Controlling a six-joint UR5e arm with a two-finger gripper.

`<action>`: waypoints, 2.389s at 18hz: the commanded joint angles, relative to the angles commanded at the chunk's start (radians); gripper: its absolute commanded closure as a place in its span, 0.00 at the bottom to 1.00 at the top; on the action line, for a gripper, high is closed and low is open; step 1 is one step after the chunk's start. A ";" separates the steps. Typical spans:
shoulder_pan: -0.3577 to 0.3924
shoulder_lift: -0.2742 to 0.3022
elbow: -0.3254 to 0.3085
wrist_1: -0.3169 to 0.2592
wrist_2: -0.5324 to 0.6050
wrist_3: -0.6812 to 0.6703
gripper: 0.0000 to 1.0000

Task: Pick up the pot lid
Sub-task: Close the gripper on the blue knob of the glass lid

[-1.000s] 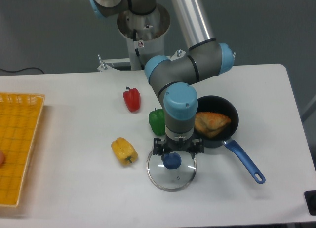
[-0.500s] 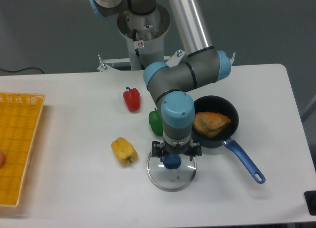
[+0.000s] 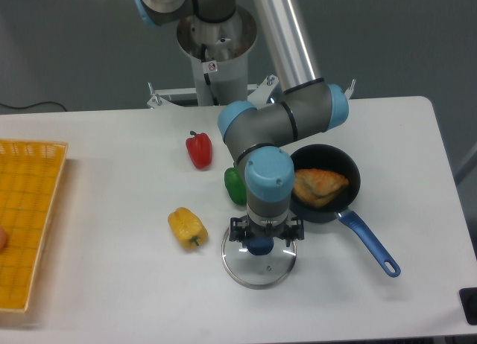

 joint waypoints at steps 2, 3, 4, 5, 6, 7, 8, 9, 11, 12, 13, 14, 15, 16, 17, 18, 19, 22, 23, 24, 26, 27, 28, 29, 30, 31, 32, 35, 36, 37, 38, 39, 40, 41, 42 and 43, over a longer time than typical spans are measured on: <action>-0.002 -0.003 -0.002 0.000 0.000 0.000 0.00; 0.000 -0.005 -0.003 0.000 0.000 0.002 0.00; -0.002 -0.006 -0.003 0.000 0.000 0.003 0.00; -0.003 -0.006 -0.006 0.000 0.000 0.005 0.00; -0.003 -0.008 -0.006 0.000 0.000 0.006 0.00; -0.005 -0.006 -0.006 0.002 0.000 0.006 0.00; -0.006 -0.008 -0.005 0.000 0.000 0.006 0.00; -0.006 -0.008 -0.003 0.002 0.000 0.009 0.00; -0.006 -0.008 -0.003 0.000 0.000 0.020 0.03; -0.006 -0.008 -0.002 0.000 0.000 0.021 0.05; -0.006 -0.008 -0.002 0.000 0.000 0.024 0.08; -0.006 -0.008 -0.002 0.000 0.000 0.025 0.11; -0.006 -0.008 -0.002 -0.002 0.000 0.025 0.11; -0.006 -0.008 -0.003 -0.002 0.000 0.026 0.11; -0.006 -0.008 -0.003 -0.002 0.000 0.026 0.11; -0.006 -0.008 -0.005 -0.002 0.000 0.029 0.11; -0.006 -0.008 -0.006 -0.003 0.002 0.035 0.11; -0.006 -0.008 -0.011 -0.003 0.002 0.040 0.11; -0.006 -0.008 -0.012 -0.003 0.002 0.040 0.11; -0.006 -0.008 -0.012 -0.002 0.002 0.041 0.11; -0.006 -0.008 -0.012 -0.002 0.002 0.051 0.12; -0.006 -0.006 -0.012 -0.002 0.002 0.051 0.14; -0.006 -0.006 -0.012 -0.003 0.002 0.051 0.21; -0.005 -0.005 -0.011 -0.003 0.002 0.051 0.23; -0.005 -0.003 -0.006 -0.005 0.000 0.051 0.27; -0.005 -0.003 -0.006 -0.005 0.000 0.051 0.29; -0.005 -0.003 -0.005 -0.005 0.000 0.051 0.30; -0.005 -0.003 -0.005 -0.005 0.000 0.051 0.34; -0.005 -0.003 -0.006 -0.005 0.002 0.051 0.34; -0.005 -0.003 -0.006 -0.005 0.000 0.051 0.34; -0.005 -0.002 -0.005 -0.005 -0.002 0.051 0.35; -0.005 -0.002 -0.005 -0.005 -0.002 0.051 0.37; -0.005 -0.002 -0.005 -0.005 -0.002 0.051 0.39; -0.005 -0.002 -0.005 -0.005 -0.002 0.051 0.42; -0.005 0.000 -0.003 -0.006 -0.002 0.051 0.42; -0.005 0.000 -0.003 -0.006 -0.002 0.051 0.45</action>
